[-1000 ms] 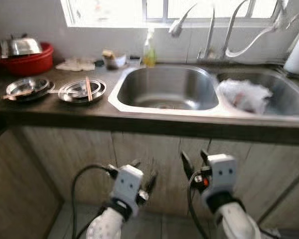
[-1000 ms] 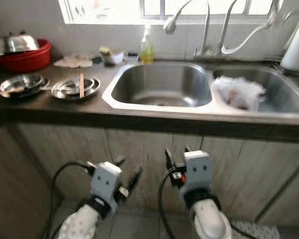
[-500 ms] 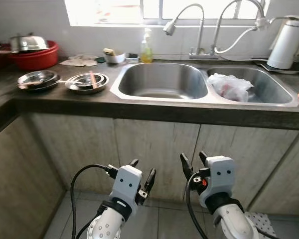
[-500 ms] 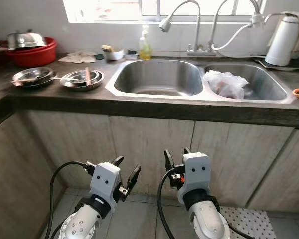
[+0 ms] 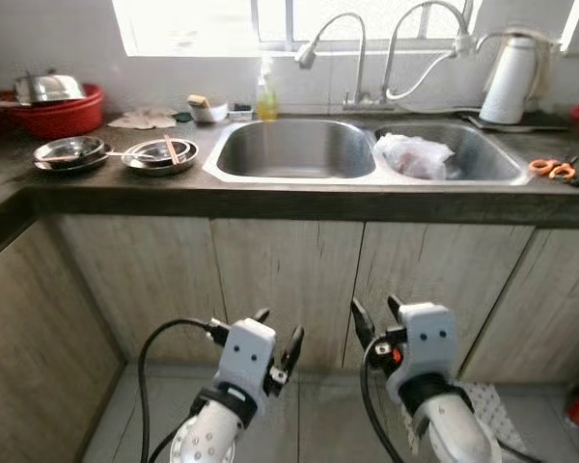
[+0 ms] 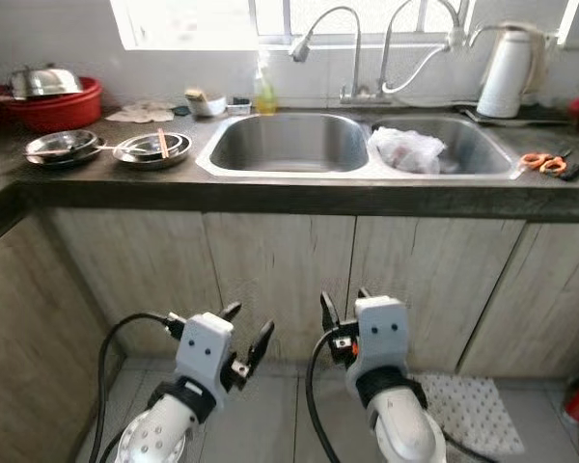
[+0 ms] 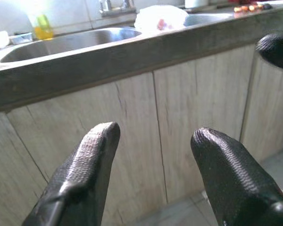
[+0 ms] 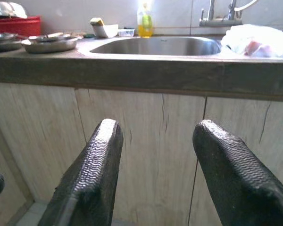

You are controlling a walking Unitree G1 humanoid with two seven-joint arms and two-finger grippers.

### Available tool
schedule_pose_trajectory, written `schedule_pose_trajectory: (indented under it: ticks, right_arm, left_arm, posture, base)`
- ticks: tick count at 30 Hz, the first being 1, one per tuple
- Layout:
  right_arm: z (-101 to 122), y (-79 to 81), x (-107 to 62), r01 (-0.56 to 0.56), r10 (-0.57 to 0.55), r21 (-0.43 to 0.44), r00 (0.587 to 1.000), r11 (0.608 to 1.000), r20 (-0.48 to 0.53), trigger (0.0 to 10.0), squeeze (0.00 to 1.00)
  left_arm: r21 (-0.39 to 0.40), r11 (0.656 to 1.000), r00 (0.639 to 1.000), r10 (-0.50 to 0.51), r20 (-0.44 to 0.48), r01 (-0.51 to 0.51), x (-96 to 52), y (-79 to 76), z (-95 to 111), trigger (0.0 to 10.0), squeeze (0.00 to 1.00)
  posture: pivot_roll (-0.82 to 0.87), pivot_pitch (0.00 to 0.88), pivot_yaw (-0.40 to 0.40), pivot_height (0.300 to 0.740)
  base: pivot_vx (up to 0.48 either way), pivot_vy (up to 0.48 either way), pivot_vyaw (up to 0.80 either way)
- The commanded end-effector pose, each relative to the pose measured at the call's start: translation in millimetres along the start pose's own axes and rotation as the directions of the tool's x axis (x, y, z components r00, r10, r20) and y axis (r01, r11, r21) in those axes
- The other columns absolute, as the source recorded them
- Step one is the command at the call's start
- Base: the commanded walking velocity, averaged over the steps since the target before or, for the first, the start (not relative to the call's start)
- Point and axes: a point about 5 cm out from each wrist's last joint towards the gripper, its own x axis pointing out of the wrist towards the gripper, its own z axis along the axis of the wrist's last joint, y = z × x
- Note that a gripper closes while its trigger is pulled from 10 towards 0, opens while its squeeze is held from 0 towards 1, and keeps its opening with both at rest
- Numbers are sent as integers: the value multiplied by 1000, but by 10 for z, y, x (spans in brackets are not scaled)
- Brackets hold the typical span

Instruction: Kitchen organization

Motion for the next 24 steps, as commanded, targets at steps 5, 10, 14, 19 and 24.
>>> schedule_pose_trajectory:
  ticks: [5, 10, 14, 19, 24]
  right_arm:
    - [0, 5, 15, -6, 6, -11, 1000, 1000, 6, 10000, 0]
    - [-4, 14, 16, -12, 12, -20, 1000, 1000, 10, 10000, 0]
    - [0, 10, 28, -13, 13, -31, 1000, 999, 14, 10000, 0]
    - [0, 9, 34, -15, 15, -36, 1000, 999, 16, 10000, 0]
    - [0, 11, 37, -14, 15, -37, 1000, 999, 18, 10000, 0]
  left_arm:
    - [6, 1000, 1000, -3, -1, 3, 12, -6, 11, 10000, 0]
    - [9, 1000, 1000, -7, 1, 7, 14, -12, 9, 10000, 0]
    - [14, 1000, 1000, -15, 7, 14, 22, -21, 16, 10000, 0]
    - [17, 1000, 1000, -17, 6, 16, 30, -28, 14, 10000, 0]
    - [21, 1000, 1000, -19, 7, 19, 34, -31, 15, 10000, 0]
  posture:
    - [-42, 0, 6, 740]
    - [-43, 0, 5, 740]
    - [-43, 0, 5, 740]
    - [-45, 0, 6, 740]
    - [-45, 0, 4, 740]
  base:
    - [0, 0, 0]
    - [0, 0, 450]
    - [196, 0, 800]
    - [277, 0, 800]
    - [294, 0, 800]
